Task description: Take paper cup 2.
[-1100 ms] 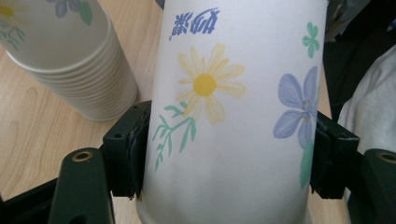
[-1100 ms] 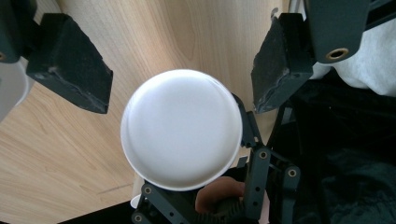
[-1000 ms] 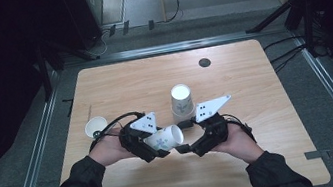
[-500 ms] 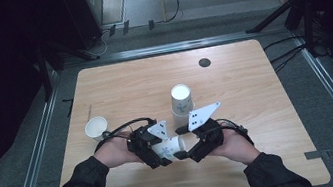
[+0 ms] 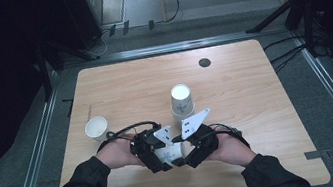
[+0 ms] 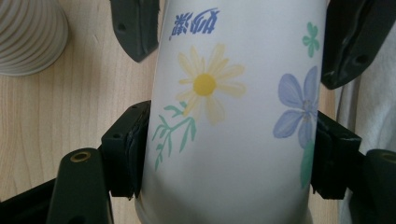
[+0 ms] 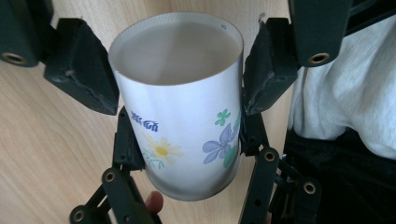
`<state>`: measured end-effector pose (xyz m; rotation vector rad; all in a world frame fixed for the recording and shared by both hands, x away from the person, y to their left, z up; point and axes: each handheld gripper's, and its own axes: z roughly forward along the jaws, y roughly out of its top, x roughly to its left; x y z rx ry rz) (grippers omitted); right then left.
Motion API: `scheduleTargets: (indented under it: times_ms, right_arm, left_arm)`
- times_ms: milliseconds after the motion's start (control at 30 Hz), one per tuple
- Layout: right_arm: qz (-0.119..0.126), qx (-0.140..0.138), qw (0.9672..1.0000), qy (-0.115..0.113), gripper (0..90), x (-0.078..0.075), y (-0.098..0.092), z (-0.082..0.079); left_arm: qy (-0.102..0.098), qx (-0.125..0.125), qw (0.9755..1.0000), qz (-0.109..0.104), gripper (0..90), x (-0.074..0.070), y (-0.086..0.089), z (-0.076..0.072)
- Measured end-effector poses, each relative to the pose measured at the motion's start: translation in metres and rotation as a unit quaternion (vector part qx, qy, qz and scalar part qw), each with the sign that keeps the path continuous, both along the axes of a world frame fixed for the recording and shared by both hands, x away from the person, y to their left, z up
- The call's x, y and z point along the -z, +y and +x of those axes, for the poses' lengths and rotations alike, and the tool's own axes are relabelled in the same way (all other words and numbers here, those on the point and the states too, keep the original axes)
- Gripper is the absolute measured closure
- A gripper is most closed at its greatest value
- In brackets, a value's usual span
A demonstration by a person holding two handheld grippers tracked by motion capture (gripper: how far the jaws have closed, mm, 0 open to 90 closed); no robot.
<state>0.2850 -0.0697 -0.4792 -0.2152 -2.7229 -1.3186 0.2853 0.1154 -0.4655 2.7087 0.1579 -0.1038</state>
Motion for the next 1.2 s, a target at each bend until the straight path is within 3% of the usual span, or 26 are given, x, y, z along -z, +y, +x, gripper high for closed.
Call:
scheduleTargets:
  times_ms: [267, 367, 467, 600, 767, 933, 1000, 1200]
  right_arm:
    - [-0.009, -0.005, 0.9999, 0.002, 34.1, 0.0, 0.0, 0.0]
    - [-0.01, -0.002, 0.9999, 0.004, 34.0, -0.002, -0.001, -0.001]
    - [-0.002, -0.001, 1.0, -0.002, 34.0, -0.005, -0.003, 0.001]
    - [0.012, 0.009, 0.9999, -0.004, 34.0, -0.009, -0.01, 0.004]
    - [0.036, 0.019, 0.9992, -0.004, 34.0, -0.016, -0.018, 0.007]
    - [0.057, 0.029, 0.998, -0.005, 34.1, -0.022, -0.026, 0.009]
    - [0.065, 0.032, 0.9974, -0.003, 34.1, -0.024, -0.029, 0.01]
    - [0.088, 0.039, 0.9953, 0.004, 34.1, -0.029, -0.038, 0.013]
  left_arm:
    - [0.004, 0.001, 1.0, -0.001, 26.9, 0.001, 0.0, 0.0]
    - [0.001, 0.0, 0.9999, -0.011, 24.9, 0.001, 0.001, 0.001]
    - [-0.007, -0.007, 0.9998, -0.018, 17.5, -0.001, 0.003, 0.003]
    - [-0.007, -0.021, 0.9986, -0.048, 13.8, -0.007, 0.009, 0.006]
    - [-0.009, -0.041, 0.9941, -0.1, 12.8, -0.015, 0.017, 0.009]
    - [-0.005, -0.049, 0.9896, -0.135, 12.3, -0.02, 0.025, 0.011]
    - [-0.013, -0.055, 0.9878, -0.145, 11.6, -0.022, 0.026, 0.01]
    - [-0.006, -0.067, 0.9796, -0.189, 11.9, -0.027, 0.03, 0.01]
